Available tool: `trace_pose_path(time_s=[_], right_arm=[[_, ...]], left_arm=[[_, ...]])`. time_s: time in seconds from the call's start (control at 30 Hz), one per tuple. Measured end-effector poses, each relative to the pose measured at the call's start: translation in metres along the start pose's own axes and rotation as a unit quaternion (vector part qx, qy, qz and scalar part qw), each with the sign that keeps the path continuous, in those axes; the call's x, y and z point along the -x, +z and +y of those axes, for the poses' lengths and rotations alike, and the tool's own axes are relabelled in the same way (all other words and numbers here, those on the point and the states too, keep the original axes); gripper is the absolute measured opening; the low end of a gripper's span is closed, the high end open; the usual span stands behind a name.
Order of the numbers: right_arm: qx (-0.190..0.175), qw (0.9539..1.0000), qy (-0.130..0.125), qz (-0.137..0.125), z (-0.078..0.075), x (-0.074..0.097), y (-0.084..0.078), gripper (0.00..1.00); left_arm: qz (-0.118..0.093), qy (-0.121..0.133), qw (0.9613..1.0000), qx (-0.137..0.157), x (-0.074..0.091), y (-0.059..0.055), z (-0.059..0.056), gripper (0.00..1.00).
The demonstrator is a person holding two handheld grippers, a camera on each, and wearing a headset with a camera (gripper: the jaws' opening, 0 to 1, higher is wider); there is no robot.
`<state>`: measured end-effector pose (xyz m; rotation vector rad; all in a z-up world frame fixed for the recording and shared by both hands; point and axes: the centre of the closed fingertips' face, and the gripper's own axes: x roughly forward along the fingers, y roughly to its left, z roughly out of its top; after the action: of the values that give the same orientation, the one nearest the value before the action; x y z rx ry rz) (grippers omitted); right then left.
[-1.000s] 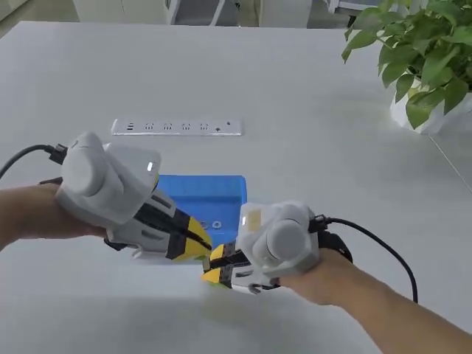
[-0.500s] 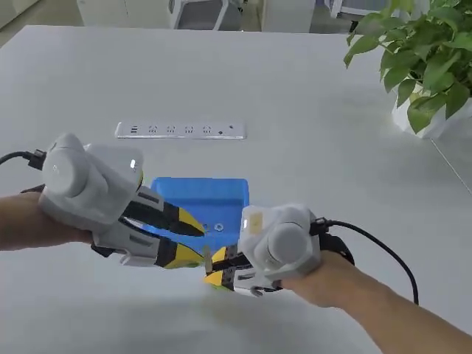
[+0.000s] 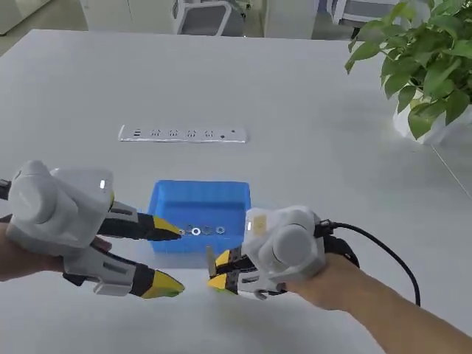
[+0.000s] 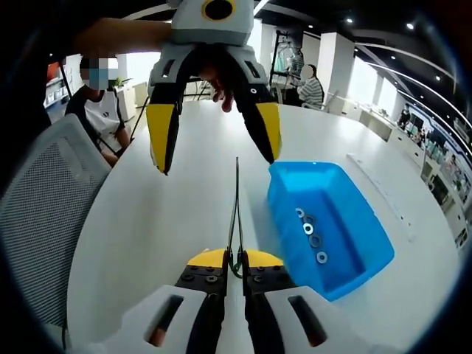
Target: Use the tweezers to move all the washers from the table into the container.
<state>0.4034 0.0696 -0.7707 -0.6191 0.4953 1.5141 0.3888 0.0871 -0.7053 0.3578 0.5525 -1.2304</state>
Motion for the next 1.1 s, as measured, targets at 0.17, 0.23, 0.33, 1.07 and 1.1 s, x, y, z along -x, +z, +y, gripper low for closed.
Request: trace_pose_path(time_s=[0.17, 0.23, 0.33, 1.07, 1.1], right_arm=[[0.003, 1.0000, -0.005, -0.006, -0.002, 0.011, 0.009, 0.08], [0.005, 0.9999, -0.006, -0.007, -0.002, 0.014, 0.012, 0.08], [0.009, 0.9999, -0.007, -0.012, -0.005, 0.021, 0.020, 0.08], [0.032, 0.9984, -0.023, -0.040, -0.048, 0.045, 0.054, 0.08], [0.033, 0.9984, -0.023, -0.041, -0.051, 0.045, 0.055, 0.08]], left_arm=[[-0.004, 0.030, 0.9995, 0.009, 0.012, -0.008, 0.005, 0.66], [-0.004, 0.039, 0.9991, 0.017, 0.016, -0.011, 0.006, 0.70], [-0.006, 0.053, 0.9982, 0.026, 0.022, -0.015, 0.008, 0.72], [-0.033, 0.087, 0.9937, 0.063, 0.032, -0.013, 0.010, 0.96], [-0.036, 0.088, 0.9935, 0.063, 0.033, -0.012, 0.010, 0.96]])
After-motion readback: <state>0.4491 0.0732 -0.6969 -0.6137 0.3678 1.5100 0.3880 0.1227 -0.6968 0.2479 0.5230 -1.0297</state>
